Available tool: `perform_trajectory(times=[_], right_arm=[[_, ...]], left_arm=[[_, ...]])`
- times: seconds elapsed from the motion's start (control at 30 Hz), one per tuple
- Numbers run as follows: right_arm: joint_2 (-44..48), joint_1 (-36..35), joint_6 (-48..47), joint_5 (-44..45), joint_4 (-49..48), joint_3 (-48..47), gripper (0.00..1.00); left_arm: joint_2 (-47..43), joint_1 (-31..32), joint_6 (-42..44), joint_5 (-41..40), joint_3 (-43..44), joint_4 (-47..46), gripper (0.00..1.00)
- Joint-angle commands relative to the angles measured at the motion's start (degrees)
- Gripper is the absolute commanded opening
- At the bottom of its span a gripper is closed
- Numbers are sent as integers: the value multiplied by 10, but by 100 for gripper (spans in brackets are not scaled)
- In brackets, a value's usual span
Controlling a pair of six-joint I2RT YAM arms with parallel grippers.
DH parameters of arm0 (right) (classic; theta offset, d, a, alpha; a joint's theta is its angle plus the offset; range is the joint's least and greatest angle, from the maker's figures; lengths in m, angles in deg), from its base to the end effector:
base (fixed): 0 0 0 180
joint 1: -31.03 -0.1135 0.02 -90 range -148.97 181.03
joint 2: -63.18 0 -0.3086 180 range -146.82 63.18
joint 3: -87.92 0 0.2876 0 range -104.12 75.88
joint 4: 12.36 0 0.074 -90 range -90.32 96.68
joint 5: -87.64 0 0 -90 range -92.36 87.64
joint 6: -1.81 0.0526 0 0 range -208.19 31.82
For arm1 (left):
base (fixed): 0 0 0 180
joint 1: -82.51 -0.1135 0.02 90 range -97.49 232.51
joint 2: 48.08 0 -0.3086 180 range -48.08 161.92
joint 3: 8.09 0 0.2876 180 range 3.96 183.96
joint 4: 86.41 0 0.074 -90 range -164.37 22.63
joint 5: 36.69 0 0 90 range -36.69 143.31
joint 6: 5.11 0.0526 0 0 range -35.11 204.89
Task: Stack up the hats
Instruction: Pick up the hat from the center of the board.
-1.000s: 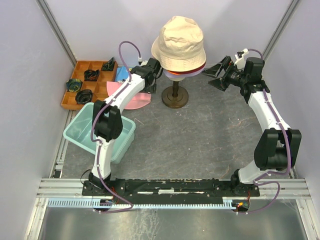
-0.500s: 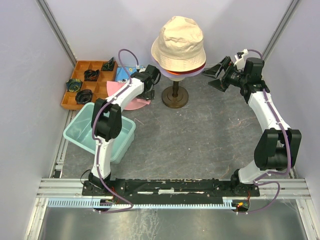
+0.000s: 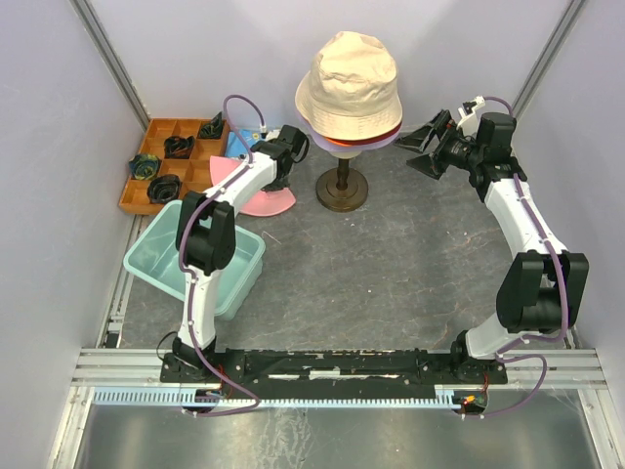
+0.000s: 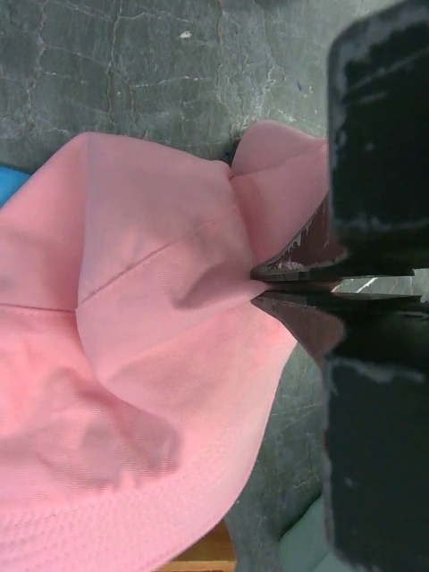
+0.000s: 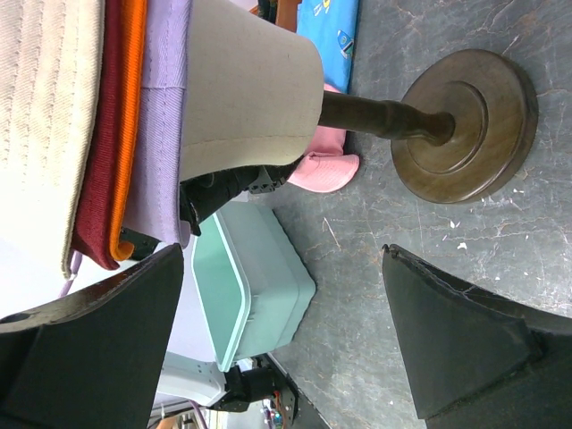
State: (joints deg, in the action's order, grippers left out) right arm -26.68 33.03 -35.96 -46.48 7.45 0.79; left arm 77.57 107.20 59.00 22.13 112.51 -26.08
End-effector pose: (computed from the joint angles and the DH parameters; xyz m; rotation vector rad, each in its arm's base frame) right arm 0.4108 0.0223 0.3656 0.4326 2.0396 1.3089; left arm 0.4983 -0.1991 0.2308 -0.1784 2.4990 0.3977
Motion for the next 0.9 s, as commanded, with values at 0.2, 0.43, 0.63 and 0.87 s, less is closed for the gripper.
perform_trajectory(times=[0.2,0.43,0.63,0.87], right_arm=[[11,2,1,-8,-25,-12,99],[15,2,6,-8,-28,-9,99],[32,-1,19,-25,-46,-6,99],[86,-17,27,-24,-42,-25,99]], left_arm=[[-89,-29,16,-20,-37,-34,3],[-202,-45,32,17,-11,-47,3],[-231,-47,26,81,115,-37,3],[-245,-50,-6,191,234,-64,3]])
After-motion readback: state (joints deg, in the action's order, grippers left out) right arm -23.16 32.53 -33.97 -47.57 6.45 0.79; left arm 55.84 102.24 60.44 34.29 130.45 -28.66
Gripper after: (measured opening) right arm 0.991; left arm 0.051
